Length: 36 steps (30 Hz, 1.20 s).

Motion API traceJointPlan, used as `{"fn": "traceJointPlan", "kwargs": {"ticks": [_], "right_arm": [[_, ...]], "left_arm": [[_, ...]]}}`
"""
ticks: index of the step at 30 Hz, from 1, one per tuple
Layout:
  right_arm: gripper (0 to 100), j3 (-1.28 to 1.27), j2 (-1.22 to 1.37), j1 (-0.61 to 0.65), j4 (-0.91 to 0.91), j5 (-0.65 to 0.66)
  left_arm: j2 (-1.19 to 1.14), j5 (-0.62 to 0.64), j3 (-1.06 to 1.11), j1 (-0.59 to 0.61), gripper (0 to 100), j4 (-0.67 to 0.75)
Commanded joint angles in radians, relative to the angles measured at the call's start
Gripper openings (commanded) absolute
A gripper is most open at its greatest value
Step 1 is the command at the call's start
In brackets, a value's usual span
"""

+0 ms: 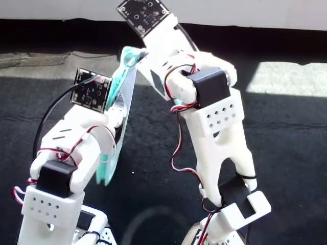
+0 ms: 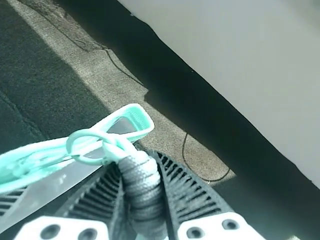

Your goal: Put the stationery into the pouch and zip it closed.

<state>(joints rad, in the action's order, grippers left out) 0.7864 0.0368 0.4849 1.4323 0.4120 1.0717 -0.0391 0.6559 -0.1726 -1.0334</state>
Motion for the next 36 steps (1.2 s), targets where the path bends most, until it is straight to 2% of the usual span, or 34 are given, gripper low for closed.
{"fn": "traceJointPlan", "kwargs": {"ticks": [1, 8, 14, 22, 29, 36], "right_arm": [[0.7, 0.013, 0.016, -0.097, -0.048, 0.002], [0.7, -0.007, 0.096, -0.102, -0.038, -0.003], [0.7, -0.001, 0.099, -0.033, 0.047, -0.003], [0.7, 0.001, 0.097, -0.027, 0.096, -0.005], [0.7, -0.053, 0.177, -0.11, -0.004, -0.005], [0.7, -0.065, 0.199, -0.099, -0.041, -0.002]], "left_arm": [[0.031, -0.008, -0.021, -0.008, 1, -0.02], [0.031, -0.005, 0.002, -0.007, 1, -0.015], [0.039, -0.003, 0.067, 0.048, 1, -0.015], [0.042, -0.003, -0.035, 0.058, 1, -0.021], [0.041, -0.003, -0.056, 0.058, 1, -0.021], [0.041, -0.003, -0.061, 0.058, 1, -0.021]]}}
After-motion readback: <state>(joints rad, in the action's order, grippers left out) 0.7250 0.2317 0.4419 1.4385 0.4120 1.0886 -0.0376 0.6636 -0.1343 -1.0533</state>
